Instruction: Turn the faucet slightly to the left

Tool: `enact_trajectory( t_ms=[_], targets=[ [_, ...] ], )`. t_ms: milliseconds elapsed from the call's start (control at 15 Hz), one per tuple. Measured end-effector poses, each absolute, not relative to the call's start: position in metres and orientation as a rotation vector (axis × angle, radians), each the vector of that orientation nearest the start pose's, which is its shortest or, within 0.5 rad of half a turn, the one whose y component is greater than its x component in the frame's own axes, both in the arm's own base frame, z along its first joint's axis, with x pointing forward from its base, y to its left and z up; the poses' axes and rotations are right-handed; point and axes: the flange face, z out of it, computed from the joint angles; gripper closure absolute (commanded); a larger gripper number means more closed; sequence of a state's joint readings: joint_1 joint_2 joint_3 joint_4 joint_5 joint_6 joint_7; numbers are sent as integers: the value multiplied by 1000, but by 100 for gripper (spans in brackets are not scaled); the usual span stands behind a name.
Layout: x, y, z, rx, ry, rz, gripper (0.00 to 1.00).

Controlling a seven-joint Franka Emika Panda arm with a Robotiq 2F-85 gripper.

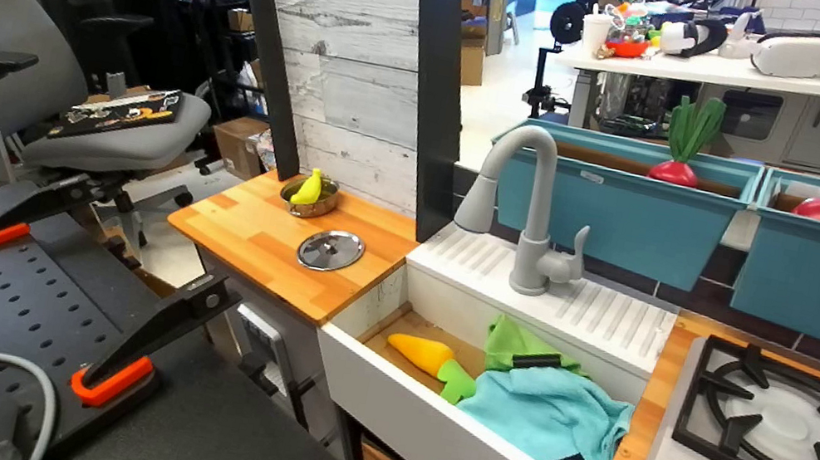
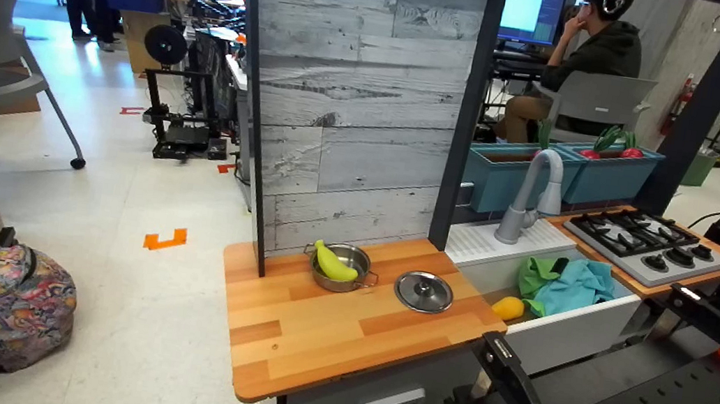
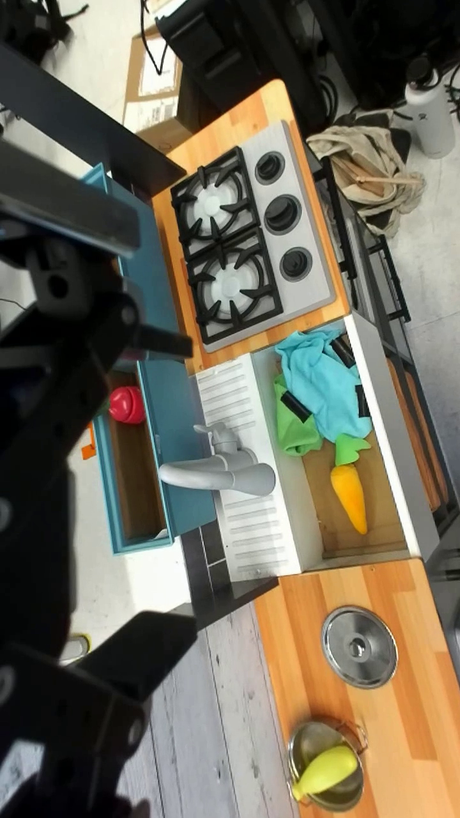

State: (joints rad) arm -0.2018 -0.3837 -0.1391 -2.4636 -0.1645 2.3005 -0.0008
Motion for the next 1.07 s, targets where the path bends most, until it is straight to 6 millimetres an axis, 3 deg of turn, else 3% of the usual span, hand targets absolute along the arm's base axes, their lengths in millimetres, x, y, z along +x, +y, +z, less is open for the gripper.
enact_trajectory(
  t_ms=[733, 1067],
  targets=[
    [499, -177, 344, -3004, 439, -189, 0],
    [543, -198, 290, -2941, 498, -126, 0]
  ],
)
